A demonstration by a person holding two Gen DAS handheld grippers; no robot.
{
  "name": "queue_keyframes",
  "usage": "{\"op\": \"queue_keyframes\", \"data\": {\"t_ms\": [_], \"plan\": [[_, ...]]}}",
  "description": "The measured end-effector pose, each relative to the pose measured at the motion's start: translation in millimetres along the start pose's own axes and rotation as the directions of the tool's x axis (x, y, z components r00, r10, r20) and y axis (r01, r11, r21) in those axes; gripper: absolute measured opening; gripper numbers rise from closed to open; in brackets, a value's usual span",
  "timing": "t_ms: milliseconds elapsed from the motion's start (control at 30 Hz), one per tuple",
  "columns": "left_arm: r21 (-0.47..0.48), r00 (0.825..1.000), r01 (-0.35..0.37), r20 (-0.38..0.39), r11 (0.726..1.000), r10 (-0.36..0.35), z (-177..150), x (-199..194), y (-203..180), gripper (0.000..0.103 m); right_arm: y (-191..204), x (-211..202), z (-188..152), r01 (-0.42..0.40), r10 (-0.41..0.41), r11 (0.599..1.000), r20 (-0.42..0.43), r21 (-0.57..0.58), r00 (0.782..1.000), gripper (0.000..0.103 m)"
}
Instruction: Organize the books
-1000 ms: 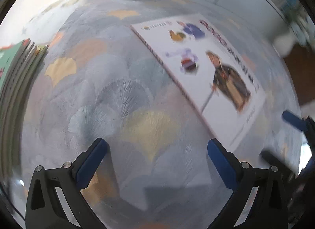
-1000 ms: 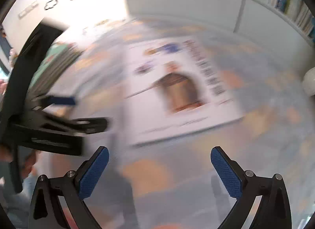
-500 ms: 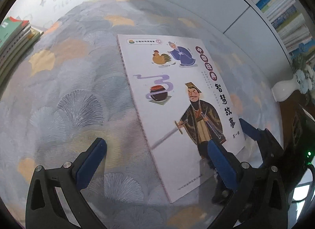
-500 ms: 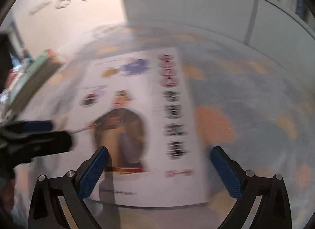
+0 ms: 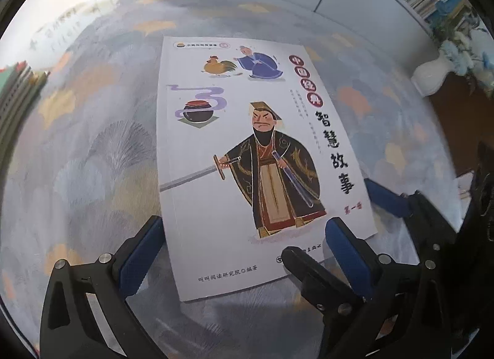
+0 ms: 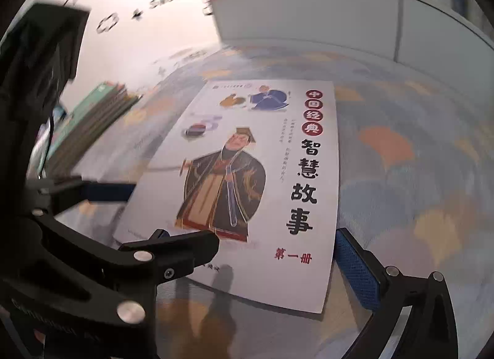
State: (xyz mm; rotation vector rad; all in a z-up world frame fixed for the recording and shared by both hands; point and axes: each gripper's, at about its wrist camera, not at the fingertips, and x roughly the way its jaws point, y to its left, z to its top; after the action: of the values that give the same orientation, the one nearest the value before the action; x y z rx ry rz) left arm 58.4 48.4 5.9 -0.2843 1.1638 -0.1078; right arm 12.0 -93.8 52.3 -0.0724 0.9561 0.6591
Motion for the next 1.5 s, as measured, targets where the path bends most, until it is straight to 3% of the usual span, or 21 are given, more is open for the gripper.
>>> {"op": "queue_keyframes", "data": {"t_ms": [133, 367, 733, 933, 1100, 1200, 1367, 1500], "plan": [[0.037, 0.998, 0.052, -0.031, 0.998, -0.051, -12.0, -6.5, 9.8, 0.102, 5.0, 0.1, -7.8, 0.006, -0.006, 0.999, 0.003, 0.033, 1.0, 0.103], [0.177, 0.996, 0.061, -0.073, 0.982, -0.048, -41.6, -19.5, 20.4, 0.102, 50.4, 10.6, -22.7, 0.12, -0.117, 0.992, -0.06, 0.046, 0.991, 0.103], [0.376, 0.98, 0.132, -0.188, 0.917, -0.064, -111.9, -51.3, 41.3, 0.102, 104.2, -11.9, -69.8, 0.169, -0.162, 0.985, -0.177, 0.024, 0.971, 0.103], [0.303, 0.973, 0.191, -0.185, 0.934, -0.139, -106.5, -50.9, 50.5, 0.102, 103.6, -15.4, -77.1, 0.183, -0.174, 0.979, -0.102, 0.089, 0.979, 0.103], [0.218, 0.96, 0.254, -0.18, 0.942, -0.217, -97.9, -48.8, 58.9, 0.102, 102.6, -13.0, -73.8, 0.174, -0.165, 0.982, -0.106, 0.079, 0.981, 0.103], [0.162, 0.949, 0.288, -0.18, 0.944, -0.259, -94.0, -51.6, 71.1, 0.102, 97.5, -14.7, -71.9, 0.138, -0.129, 0.985, -0.091, 0.099, 0.987, 0.103], [0.092, 0.942, 0.309, -0.17, 0.947, -0.29, -92.2, -55.3, 74.5, 0.102, 77.2, -22.1, -65.5, 0.03, -0.021, 0.971, -0.039, 0.235, 0.999, 0.103], [0.027, 0.931, 0.331, -0.173, 0.943, -0.322, -87.9, -58.6, 80.6, 0.102, 70.6, -22.2, -62.5, -0.01, 0.018, 0.966, -0.027, 0.26, 0.999, 0.103]]}}
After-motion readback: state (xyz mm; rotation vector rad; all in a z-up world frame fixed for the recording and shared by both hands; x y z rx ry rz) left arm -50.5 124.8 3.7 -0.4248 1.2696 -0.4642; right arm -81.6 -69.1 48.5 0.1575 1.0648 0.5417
